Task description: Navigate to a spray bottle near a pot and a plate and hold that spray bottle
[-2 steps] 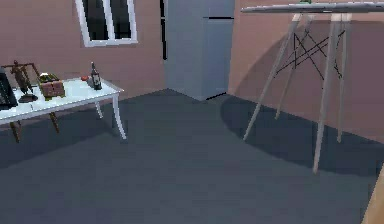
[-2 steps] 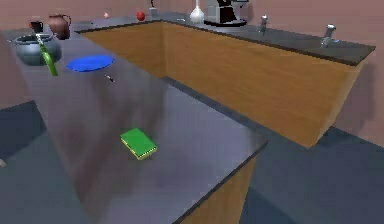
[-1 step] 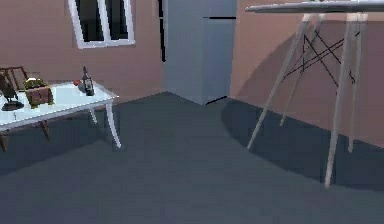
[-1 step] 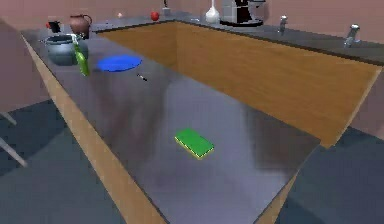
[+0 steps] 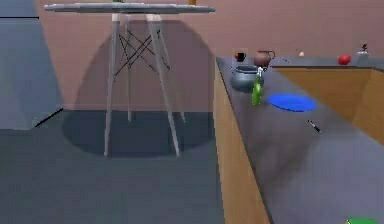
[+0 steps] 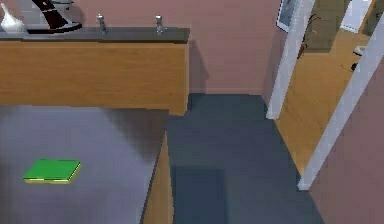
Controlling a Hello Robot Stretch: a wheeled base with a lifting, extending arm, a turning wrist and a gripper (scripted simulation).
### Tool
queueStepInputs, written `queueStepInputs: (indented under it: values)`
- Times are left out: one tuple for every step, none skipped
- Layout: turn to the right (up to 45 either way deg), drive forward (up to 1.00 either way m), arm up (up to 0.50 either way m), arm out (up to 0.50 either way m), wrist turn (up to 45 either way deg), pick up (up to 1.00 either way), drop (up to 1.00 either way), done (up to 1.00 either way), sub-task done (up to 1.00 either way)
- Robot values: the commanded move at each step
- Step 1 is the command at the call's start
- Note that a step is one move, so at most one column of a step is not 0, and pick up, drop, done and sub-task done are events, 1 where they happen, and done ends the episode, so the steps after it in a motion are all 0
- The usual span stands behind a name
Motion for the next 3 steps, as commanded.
queueStepInputs:
  values:
    - [0.0, 1.0, 0.0, 0.0, 0.0, 0.0, 0.0, 0.0, 0.0]
    - [-30.0, 0.0, 0.0, 0.0, 0.0, 0.0, 0.0, 0.0, 0.0]
    - [0.0, 0.0, 0.5, 0.0, 0.0, 0.0, 0.0, 0.0, 0.0]
